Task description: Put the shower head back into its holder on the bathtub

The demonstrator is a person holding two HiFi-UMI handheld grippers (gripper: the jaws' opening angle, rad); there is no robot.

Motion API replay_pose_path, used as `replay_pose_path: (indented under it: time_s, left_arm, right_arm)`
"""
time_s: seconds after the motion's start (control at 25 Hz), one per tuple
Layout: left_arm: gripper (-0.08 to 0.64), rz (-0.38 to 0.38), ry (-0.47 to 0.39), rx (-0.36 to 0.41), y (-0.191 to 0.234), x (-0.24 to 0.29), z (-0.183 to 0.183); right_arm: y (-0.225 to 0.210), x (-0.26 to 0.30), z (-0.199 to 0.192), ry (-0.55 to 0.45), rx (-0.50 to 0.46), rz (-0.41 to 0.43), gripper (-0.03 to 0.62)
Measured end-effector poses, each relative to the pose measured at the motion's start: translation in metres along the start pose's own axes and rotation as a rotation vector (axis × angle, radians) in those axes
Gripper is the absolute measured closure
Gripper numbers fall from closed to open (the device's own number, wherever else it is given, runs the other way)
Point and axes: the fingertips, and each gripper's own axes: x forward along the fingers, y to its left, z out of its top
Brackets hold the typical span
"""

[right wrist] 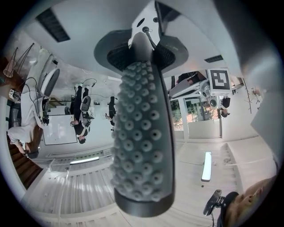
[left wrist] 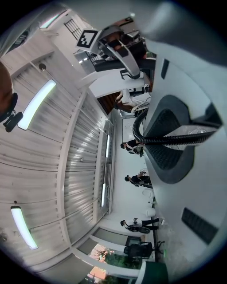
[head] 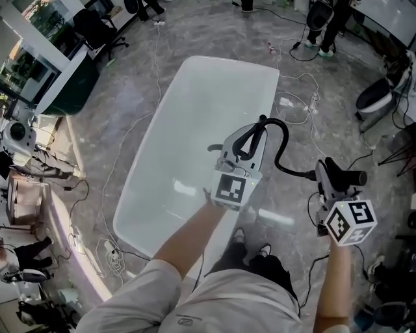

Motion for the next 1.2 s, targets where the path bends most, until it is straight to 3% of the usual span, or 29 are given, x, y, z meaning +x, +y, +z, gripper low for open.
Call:
replay_pose_path:
  time_s: [0.2,0.48,0.92,1.2]
  left_arm:
    - [0.505,0.026,0.077,0.011,-0.008,-0.011,-0.032]
    - [0.505,0.123,0.213,0.009,-0.010,-0.049,-0.078]
    - [0.505,0.228,0.465,-0.042,-0.006,-0.107,-0.198]
    - [0.505,0.217,0.633,-0.079,-0.004,-0.134,-0.292]
  right_arm:
    - [0.002,0.000,-0.005,0.018,-0.028,0.050,0.483]
    - [0.001,0.006,-0.022,0.022,-0.015,0.151,0.483]
    - [0.000,0.016,-0.006,-0.055,0.040,0.254,0.483]
    - [0.019,0.029,0.002,-0.106,0.004,0.302,0.483]
